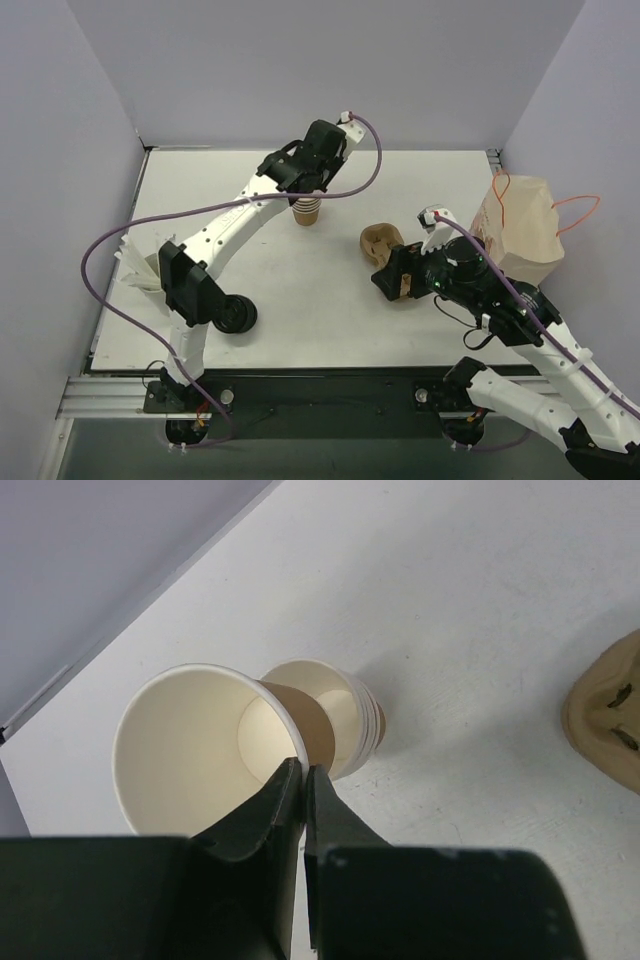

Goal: Pack the takeout coffee

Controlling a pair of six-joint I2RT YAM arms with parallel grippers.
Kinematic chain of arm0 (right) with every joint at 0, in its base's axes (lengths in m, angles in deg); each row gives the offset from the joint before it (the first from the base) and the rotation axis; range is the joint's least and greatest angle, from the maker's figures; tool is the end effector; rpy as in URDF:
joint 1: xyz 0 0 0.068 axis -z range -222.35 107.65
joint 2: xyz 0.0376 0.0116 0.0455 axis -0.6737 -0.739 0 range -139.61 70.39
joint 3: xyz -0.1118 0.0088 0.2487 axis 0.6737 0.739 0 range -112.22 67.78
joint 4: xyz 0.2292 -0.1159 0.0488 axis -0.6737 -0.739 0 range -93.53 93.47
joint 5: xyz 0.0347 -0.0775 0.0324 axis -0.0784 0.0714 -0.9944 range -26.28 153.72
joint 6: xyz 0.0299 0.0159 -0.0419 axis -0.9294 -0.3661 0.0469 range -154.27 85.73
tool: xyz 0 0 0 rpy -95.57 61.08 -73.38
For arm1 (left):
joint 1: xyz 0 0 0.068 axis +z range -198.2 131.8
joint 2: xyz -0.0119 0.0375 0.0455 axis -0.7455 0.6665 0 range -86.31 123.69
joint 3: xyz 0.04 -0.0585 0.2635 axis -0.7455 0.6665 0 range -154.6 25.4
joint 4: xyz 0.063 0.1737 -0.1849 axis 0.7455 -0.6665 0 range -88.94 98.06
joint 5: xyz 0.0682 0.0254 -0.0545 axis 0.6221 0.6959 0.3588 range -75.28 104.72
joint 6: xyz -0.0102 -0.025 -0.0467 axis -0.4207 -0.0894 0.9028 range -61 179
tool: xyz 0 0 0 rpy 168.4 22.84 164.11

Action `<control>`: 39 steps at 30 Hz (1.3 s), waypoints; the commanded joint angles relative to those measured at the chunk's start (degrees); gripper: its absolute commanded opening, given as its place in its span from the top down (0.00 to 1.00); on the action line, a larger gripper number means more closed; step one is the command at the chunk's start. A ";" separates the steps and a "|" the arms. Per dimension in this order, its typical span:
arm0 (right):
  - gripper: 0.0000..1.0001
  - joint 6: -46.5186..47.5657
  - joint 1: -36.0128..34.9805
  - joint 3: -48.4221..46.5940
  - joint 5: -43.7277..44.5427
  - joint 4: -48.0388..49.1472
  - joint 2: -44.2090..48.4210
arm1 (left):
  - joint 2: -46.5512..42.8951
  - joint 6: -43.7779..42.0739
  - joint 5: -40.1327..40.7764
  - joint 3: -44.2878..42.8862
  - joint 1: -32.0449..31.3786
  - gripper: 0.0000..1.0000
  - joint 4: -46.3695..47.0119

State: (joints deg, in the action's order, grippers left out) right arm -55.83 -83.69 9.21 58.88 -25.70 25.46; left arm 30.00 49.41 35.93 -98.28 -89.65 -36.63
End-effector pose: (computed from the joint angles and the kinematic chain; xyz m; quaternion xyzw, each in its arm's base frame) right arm 0.1200 0.1095 0.3868 -0.1618 0.7793 0.3441 0.4982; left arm 0.3515 -0.2933 0.3761 0.3058 0.8301 0.0389 0.4646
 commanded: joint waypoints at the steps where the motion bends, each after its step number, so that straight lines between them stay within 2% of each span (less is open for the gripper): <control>1: 0.23 -0.76 -0.32 1.08 1.15 -1.33 4.40 | -9.43 2.89 1.99 2.81 -3.19 1.00 -3.82; 6: 0.23 -0.94 -0.23 2.49 2.99 -6.07 8.09 | -17.76 8.43 1.38 16.34 -6.97 1.00 -3.83; 9: 0.23 -1.99 -0.23 3.02 3.96 -7.22 10.64 | -22.07 15.27 -1.43 26.42 -9.43 1.00 0.03; 12: 0.23 -3.04 -0.23 3.37 4.14 -7.48 12.40 | -24.20 18.45 -1.97 35.13 -11.72 1.00 6.43; 16: 0.23 -3.57 -0.32 2.84 4.14 -8.36 12.85 | -23.15 20.66 -3.02 39.64 -12.51 1.00 10.05; 30: 0.23 -4.37 -0.32 3.19 4.49 -9.15 13.46 | -16.30 23.82 -1.79 46.42 -13.04 0.99 19.10; 33: 0.23 -4.37 -0.23 3.28 4.67 -9.42 13.55 | -15.33 23.91 -1.88 46.42 -13.74 0.92 19.11; 35: 0.23 -4.45 -0.23 3.37 4.67 -9.68 13.55 | -15.15 24.17 -1.79 46.42 -14.09 0.84 19.02; 36: 0.23 -4.37 -0.32 3.37 4.67 -9.77 13.55 | -15.32 24.35 -1.88 46.33 -14.27 0.75 18.59; 38: 0.23 -4.37 -0.32 3.55 4.67 -10.03 13.55 | -16.02 24.70 -2.58 46.33 -14.53 0.70 18.23; 39: 0.23 -4.37 -0.32 3.72 4.67 -10.12 13.55 | -16.90 24.96 -2.84 46.33 -14.45 0.64 17.80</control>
State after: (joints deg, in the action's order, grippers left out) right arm -59.77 -83.69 12.05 62.44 -35.23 38.67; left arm 14.98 72.80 33.88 -51.35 -103.62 -21.22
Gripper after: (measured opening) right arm 0.774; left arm 0.286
